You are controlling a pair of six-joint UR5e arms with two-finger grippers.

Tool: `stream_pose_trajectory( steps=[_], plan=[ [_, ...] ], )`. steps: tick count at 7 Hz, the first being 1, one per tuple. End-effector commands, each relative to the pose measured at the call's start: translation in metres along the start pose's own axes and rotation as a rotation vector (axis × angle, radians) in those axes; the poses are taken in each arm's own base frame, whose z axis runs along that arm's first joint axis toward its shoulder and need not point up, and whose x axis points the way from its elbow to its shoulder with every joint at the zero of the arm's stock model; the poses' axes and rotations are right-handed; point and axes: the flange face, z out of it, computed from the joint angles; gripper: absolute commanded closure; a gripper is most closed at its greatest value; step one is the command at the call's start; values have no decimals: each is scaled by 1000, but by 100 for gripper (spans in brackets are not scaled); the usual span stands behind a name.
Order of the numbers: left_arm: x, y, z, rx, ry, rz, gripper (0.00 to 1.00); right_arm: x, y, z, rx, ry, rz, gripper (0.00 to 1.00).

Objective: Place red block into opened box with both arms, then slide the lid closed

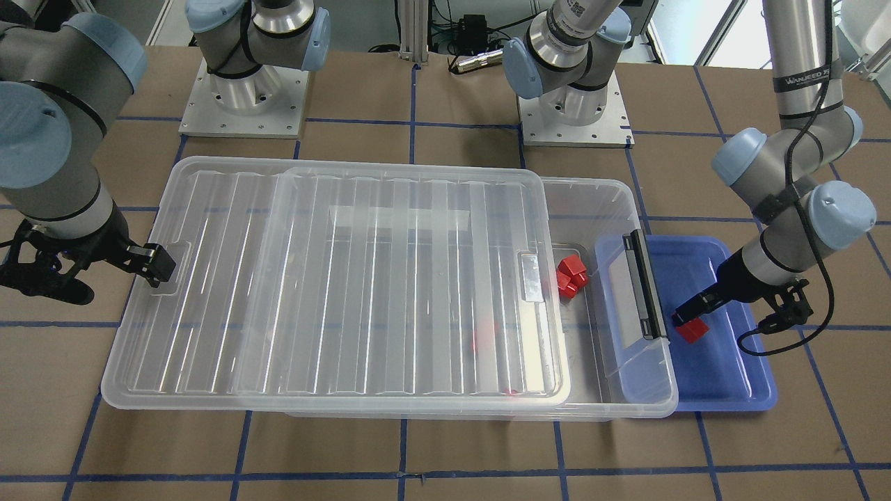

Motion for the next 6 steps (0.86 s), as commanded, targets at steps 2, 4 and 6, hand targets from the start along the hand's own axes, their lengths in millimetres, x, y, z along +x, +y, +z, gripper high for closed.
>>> stream_pose_trajectory(
  steps=[2,4,6],
  plan=[
    [2,-4,16,5,2,-2,19,34,-6,6,-13,-1,1,0],
    [3,-9,14,18,1,-7,63,44,-8,8,-14,-2,-14,0],
    [9,-24,-26,-2,-2,17,76,49,-8,9,-16,-3,-5,0]
  ],
)
